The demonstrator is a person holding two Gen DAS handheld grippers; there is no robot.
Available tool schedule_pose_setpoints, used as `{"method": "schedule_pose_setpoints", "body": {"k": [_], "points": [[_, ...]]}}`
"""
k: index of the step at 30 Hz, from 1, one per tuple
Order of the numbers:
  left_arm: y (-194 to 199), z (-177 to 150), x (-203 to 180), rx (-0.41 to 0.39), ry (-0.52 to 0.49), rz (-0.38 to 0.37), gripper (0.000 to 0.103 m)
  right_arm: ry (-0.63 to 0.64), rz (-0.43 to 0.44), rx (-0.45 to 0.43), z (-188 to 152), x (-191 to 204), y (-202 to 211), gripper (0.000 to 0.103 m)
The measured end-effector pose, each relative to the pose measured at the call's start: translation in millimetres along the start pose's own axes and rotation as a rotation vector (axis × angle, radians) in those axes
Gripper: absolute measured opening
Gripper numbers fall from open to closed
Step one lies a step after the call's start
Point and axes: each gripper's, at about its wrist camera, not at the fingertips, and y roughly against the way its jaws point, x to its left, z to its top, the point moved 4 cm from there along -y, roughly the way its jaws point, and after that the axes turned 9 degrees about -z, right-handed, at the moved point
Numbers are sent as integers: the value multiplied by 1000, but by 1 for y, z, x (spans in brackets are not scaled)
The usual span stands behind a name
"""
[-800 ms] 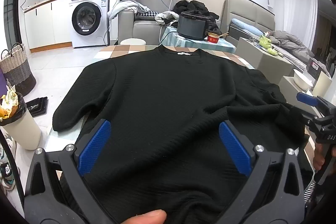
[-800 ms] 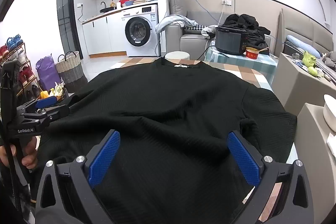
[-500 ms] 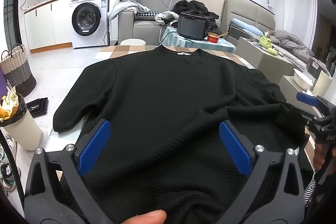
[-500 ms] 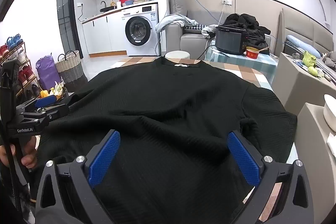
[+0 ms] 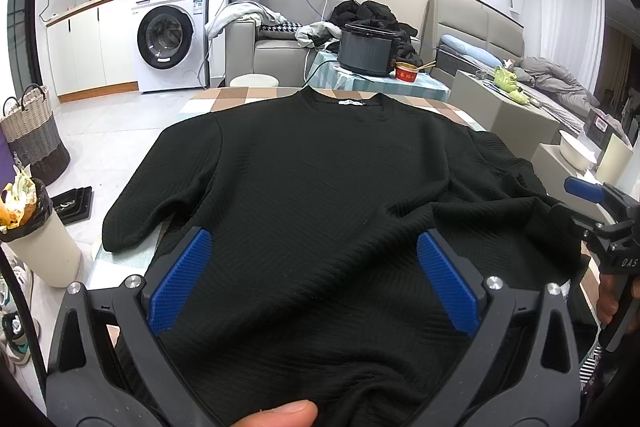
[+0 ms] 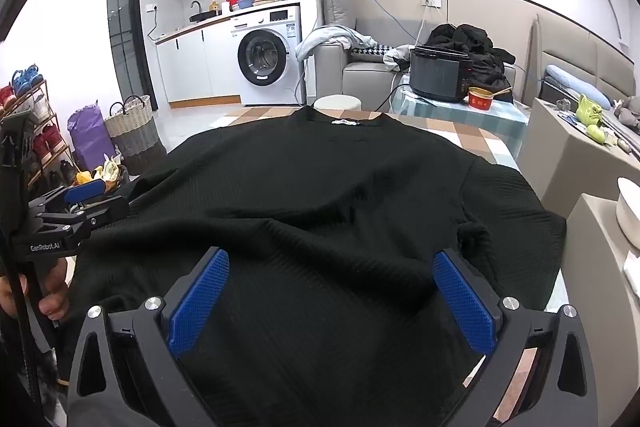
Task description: Fold small clothes
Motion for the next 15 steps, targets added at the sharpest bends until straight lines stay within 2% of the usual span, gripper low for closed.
{"method": "schedule_pose_setpoints", "body": {"k": [15], "points": [[-3,0,-2,-3,-2,0,102,-1,-3,-5,1,0,1,103]]}}
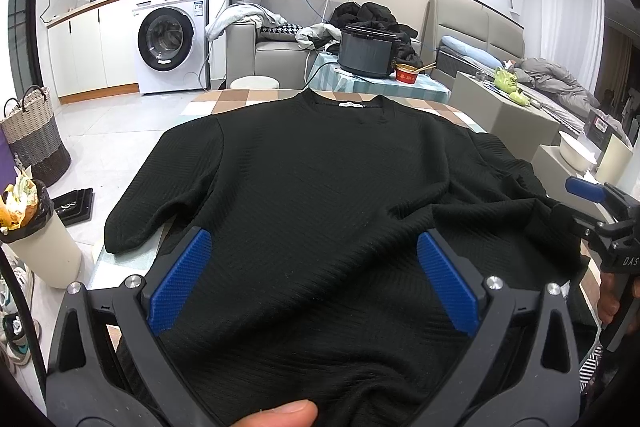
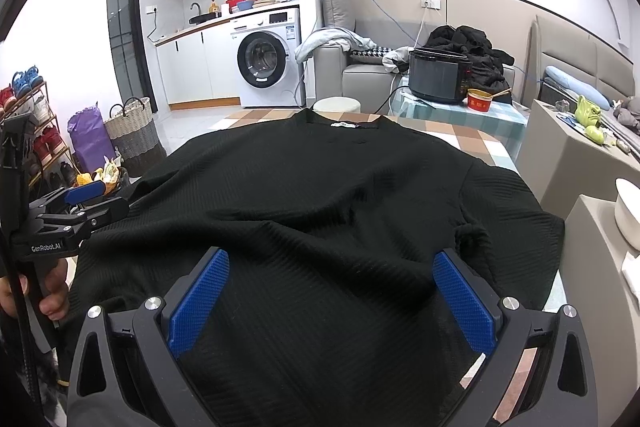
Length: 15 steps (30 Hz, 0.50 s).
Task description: Fold small clothes
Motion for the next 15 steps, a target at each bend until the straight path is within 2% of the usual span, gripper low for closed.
{"method": "schedule_pose_setpoints", "body": {"k": [15], "points": [[0,0,2,0,-1,3,102,0,-2,5,0,-2,0,103]]}}
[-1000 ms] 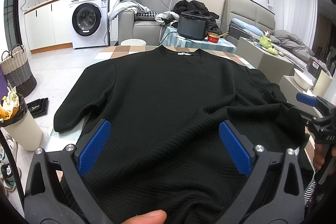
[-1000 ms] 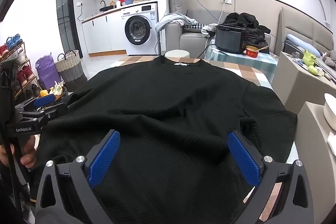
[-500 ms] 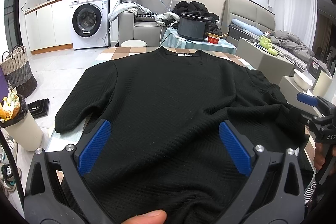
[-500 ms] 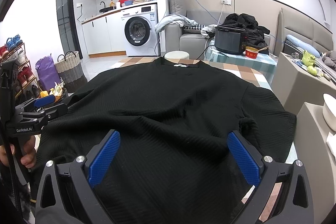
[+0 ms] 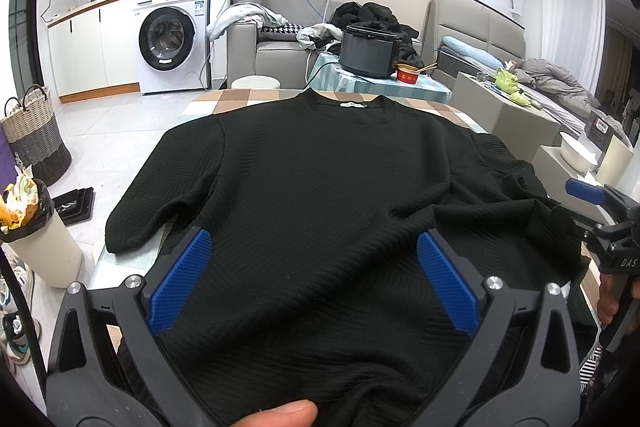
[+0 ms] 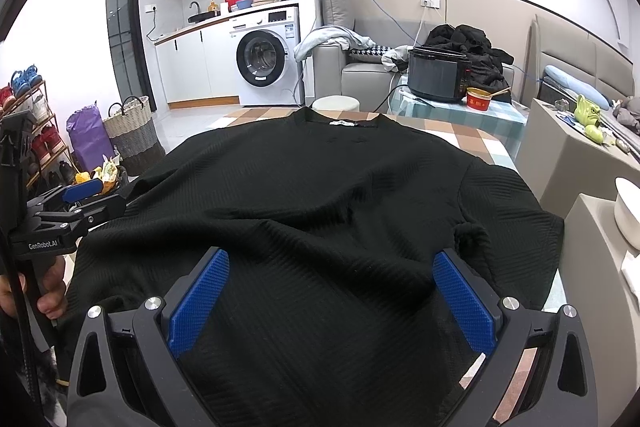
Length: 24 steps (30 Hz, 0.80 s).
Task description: Fold small clothes
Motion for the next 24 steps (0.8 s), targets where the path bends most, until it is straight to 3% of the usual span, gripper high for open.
{"method": "schedule_pose_setpoints", "body": {"k": [24], "points": [[-11,-6,7,28,11,7,102,-23,-5,21,-5,-9,-8,103]]}}
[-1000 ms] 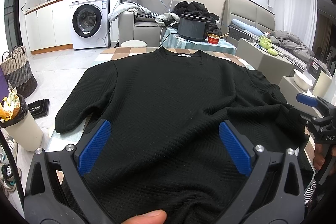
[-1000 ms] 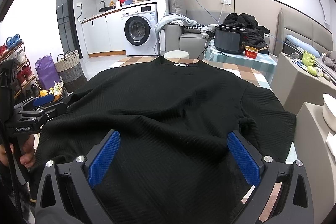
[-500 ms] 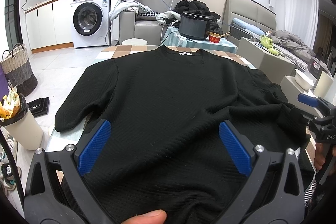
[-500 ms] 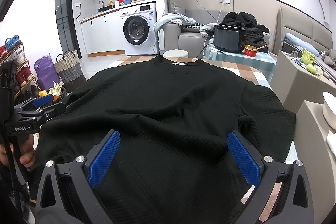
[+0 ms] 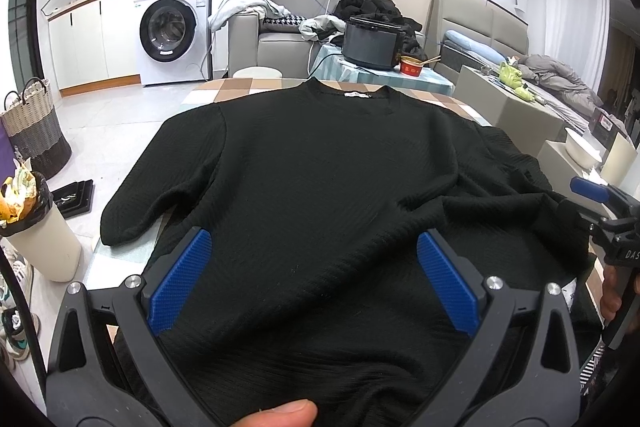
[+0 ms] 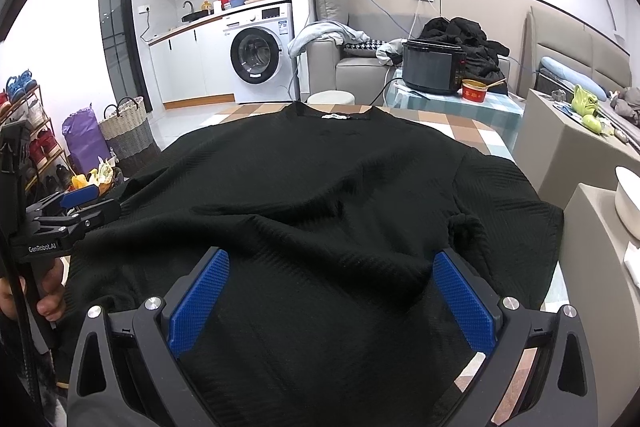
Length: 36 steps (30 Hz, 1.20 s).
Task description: Fold small clothes
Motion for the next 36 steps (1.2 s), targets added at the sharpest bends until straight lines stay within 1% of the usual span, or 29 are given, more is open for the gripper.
{"method": "schedule_pose_setpoints", "body": {"k": [4,14,16,20,21,24,26,28,31,33,35,36], "points": [[-4,-1,0,7,2,0,102,0,-2,5,1,-1,0,103],[-10,0,5,18,11,-3,102,-10,29,0,4,-2,1,103],[-8,0,6,3,14,10,102,-20,27,1,5,-5,1,103],[-7,6,8,-6,21,23,102,-53,69,33,8,-9,-1,103],[-7,8,10,-5,15,37,102,-52,71,33,9,-11,0,103],[-4,16,17,-14,14,84,102,-38,39,29,11,-18,3,103],[-3,19,24,-19,37,93,102,-50,18,34,13,-26,4,103],[-2,21,31,-15,57,99,102,-96,-5,45,15,-42,3,103],[0,23,43,-26,80,129,102,-168,-3,77,14,-66,3,103],[0,24,51,-36,93,137,102,-218,6,100,9,-83,3,103],[0,24,58,-45,103,148,102,-263,4,119,2,-98,1,97],[-2,24,60,-46,106,152,102,-280,-3,128,-2,-104,1,89]]}}
